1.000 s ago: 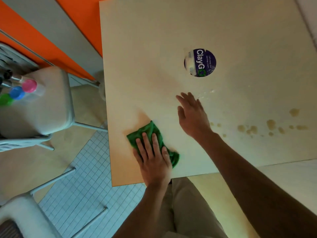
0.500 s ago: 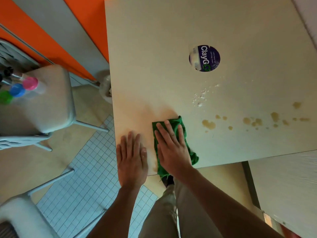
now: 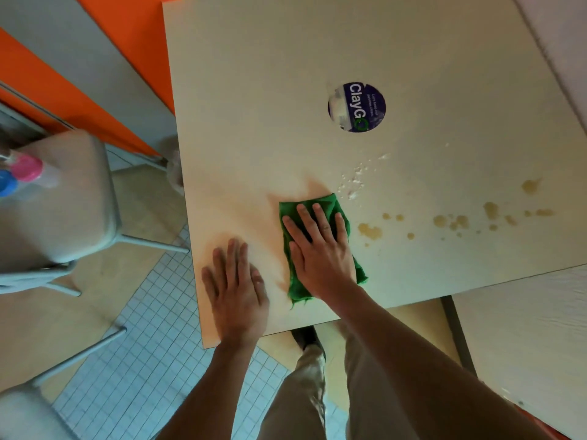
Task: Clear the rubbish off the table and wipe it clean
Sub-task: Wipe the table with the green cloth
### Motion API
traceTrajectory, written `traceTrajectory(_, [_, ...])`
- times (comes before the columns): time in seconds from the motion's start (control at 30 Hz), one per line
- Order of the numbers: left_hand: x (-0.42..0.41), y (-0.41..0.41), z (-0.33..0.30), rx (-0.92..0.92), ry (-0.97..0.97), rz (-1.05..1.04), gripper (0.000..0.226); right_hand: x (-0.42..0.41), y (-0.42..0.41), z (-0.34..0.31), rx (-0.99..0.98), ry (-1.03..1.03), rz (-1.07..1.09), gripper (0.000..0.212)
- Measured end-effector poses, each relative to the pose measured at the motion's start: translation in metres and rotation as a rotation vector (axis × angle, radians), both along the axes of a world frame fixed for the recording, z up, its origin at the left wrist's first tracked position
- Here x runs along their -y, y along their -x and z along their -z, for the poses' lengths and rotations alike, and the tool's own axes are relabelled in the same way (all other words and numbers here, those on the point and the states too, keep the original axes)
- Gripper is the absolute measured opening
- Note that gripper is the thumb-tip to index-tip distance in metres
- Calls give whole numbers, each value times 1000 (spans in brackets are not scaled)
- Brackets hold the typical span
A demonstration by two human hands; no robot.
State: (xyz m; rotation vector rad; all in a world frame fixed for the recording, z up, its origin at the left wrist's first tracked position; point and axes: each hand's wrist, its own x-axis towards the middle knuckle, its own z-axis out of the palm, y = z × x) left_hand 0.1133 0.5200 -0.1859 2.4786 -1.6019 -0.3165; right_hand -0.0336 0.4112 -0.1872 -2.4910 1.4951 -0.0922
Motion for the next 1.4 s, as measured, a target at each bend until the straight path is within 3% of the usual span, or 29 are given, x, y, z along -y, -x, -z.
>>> traceTrajectory(0.13, [70, 16, 5, -13, 57, 114, 55, 33, 0, 4, -13, 27, 8, 49])
traceTrajectory(0.4, [164, 41, 8, -23, -59, 37, 59, 111, 9, 6, -20, 66, 49, 50])
traceTrajectory(0.77, [176, 47, 11, 29, -2, -52, 54, 174, 31, 7, -15, 58, 143, 50])
traceTrajectory(1.03, [177, 48, 10, 22, -26, -48, 55, 199, 94, 7, -74, 18, 497, 54])
traceTrajectory(1.2, [177, 49, 11, 35, -24, -47, 56, 190, 91, 5, -96, -13, 642, 55])
traceTrajectory(1.4, [178, 46, 14, 37, -27, -36, 58, 187, 34, 2, -93, -59, 513, 58])
